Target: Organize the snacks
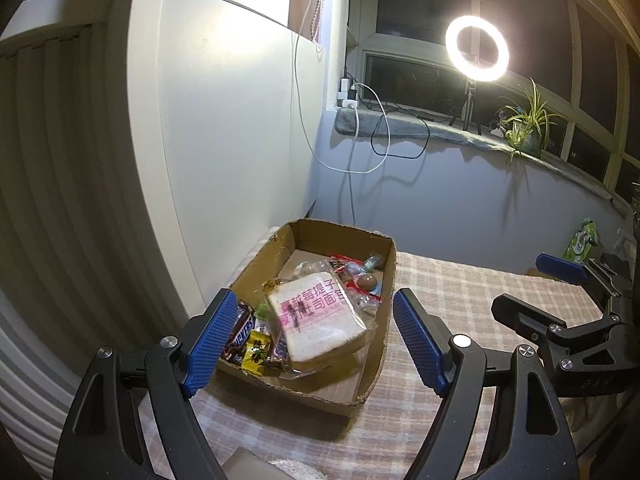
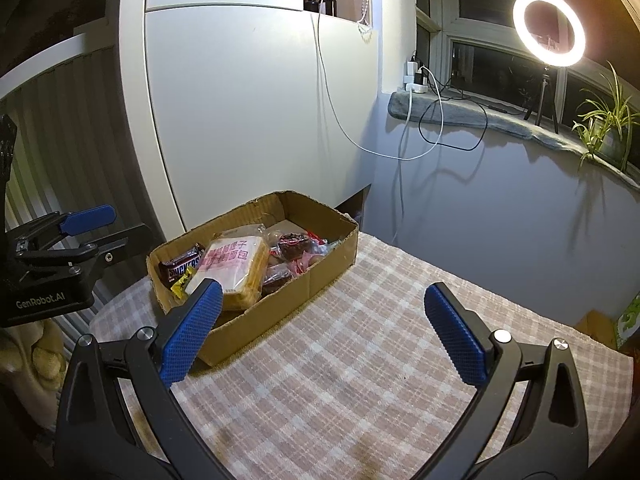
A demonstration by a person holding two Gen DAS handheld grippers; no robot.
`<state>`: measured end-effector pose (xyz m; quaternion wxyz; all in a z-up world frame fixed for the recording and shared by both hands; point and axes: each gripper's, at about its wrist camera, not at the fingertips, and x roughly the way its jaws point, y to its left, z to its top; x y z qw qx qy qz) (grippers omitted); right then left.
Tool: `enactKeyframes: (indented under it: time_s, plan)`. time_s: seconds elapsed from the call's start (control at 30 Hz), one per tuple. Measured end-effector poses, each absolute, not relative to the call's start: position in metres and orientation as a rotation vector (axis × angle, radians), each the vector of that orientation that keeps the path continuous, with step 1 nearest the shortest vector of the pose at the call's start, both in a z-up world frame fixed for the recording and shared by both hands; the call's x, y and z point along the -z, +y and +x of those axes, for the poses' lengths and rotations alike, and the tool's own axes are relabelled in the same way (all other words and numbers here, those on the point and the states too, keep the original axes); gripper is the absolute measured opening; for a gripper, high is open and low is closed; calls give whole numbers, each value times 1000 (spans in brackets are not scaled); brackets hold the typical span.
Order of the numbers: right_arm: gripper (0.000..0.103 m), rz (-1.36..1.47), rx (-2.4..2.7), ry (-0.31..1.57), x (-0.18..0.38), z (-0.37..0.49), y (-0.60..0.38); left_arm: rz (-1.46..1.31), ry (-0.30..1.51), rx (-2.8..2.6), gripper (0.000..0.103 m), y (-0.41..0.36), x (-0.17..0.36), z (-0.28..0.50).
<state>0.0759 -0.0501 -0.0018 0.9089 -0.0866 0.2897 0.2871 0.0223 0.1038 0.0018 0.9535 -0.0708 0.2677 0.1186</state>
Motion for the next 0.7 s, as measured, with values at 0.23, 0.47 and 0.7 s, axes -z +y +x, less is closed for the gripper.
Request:
enactKeyframes:
  time_s: [0.23,0.47,0.7]
  plan:
    - [103,-174,-590,597,1,75,-52,-146,544,-240,80,103,-2,22]
    - [103,-174,-592,598,1,74,-54,-149,545,-238,80,102,-2,21]
    - [103,-158,-574,602,2,71,-60,-132,534,-228,80,98,-3,17]
